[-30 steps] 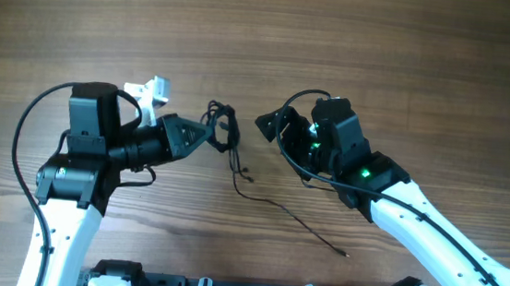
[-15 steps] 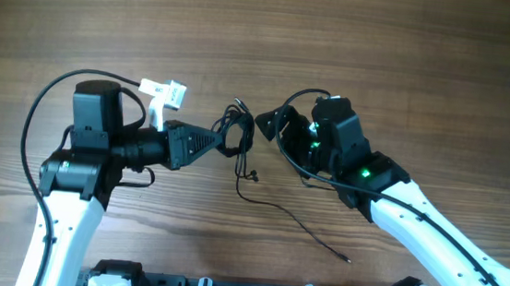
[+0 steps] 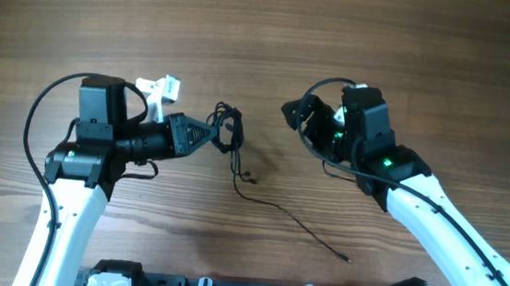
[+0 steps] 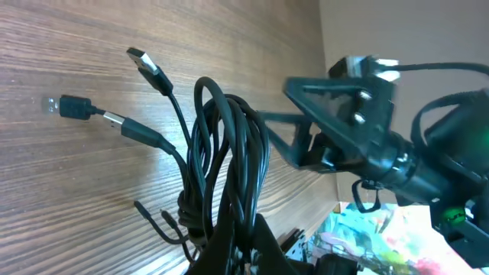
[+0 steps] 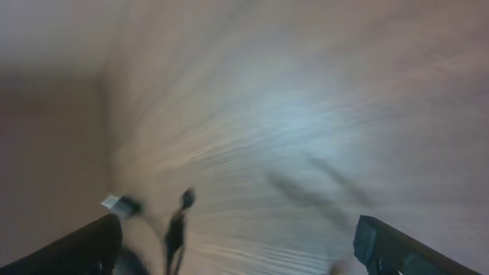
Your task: Untangle cables
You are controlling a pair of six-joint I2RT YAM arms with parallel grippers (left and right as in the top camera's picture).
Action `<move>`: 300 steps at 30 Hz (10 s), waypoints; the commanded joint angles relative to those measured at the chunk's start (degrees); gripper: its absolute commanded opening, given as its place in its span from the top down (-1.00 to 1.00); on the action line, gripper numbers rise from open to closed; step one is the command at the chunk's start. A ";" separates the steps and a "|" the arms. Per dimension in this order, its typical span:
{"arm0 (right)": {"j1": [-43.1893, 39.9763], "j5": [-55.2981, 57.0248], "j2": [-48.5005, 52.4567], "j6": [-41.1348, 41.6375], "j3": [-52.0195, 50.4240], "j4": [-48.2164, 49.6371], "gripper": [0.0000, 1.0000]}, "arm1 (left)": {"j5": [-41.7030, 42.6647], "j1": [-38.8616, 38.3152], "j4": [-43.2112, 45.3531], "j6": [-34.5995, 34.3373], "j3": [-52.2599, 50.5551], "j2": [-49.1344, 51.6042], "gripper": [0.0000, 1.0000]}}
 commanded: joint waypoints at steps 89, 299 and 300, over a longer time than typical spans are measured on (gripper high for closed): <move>-4.22 -36.76 9.22 -1.97 -0.02 32.96 0.91 | 1.84 -16.87 7.41 8.00 1.01 2.67 0.92; -2.25 -0.24 9.33 0.98 -0.04 -0.87 -1.00 | -44.24 -24.33 -1.25 -32.72 3.56 10.58 0.67; -2.25 -0.24 9.33 0.98 -0.04 -0.87 -1.00 | -44.24 -24.33 -1.22 -32.72 3.56 10.58 0.66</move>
